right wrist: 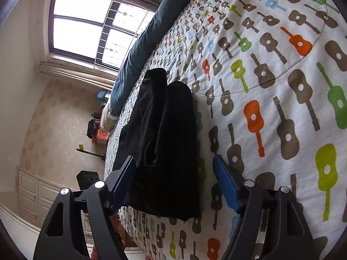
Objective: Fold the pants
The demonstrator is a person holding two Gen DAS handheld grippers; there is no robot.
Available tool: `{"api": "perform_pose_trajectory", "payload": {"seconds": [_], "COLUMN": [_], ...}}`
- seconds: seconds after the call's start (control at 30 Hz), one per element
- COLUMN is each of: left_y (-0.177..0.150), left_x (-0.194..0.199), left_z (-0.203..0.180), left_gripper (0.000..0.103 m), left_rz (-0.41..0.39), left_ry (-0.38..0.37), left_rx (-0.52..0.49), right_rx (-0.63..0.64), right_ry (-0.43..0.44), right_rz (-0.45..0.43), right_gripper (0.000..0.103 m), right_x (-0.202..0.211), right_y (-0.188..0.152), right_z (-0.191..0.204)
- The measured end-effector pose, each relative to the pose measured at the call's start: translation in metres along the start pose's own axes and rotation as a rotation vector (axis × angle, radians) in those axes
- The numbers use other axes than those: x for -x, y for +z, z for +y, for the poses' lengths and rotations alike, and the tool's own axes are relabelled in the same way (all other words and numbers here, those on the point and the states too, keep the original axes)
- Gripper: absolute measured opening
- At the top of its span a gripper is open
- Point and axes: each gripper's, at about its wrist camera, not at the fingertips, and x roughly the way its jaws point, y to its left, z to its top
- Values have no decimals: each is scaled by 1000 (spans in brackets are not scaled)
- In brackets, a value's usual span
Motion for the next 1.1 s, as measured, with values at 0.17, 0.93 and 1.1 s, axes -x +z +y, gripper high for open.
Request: {"api": "perform_pose_trajectory", "payload": {"seconds": [0.17,0.93,1.1], "left_y": [-6,-19,-21], "left_x": [4,-9,-13], "left_z": [9,-10,-20], "left_gripper": [91,82,74], "left_rz": [0,41,29], "left_ry": [-30,-62,-38], "left_rx": [45,30,-14], "right_rx": [-5,-69,26], "right_ry": [8,122,-20], "right_rz": [3,63,84], "right_gripper": [77,85,54], "right_x": [-2,-5,-27], "right_y": [-6,-20,-24], "right_z": [-1,4,24]}}
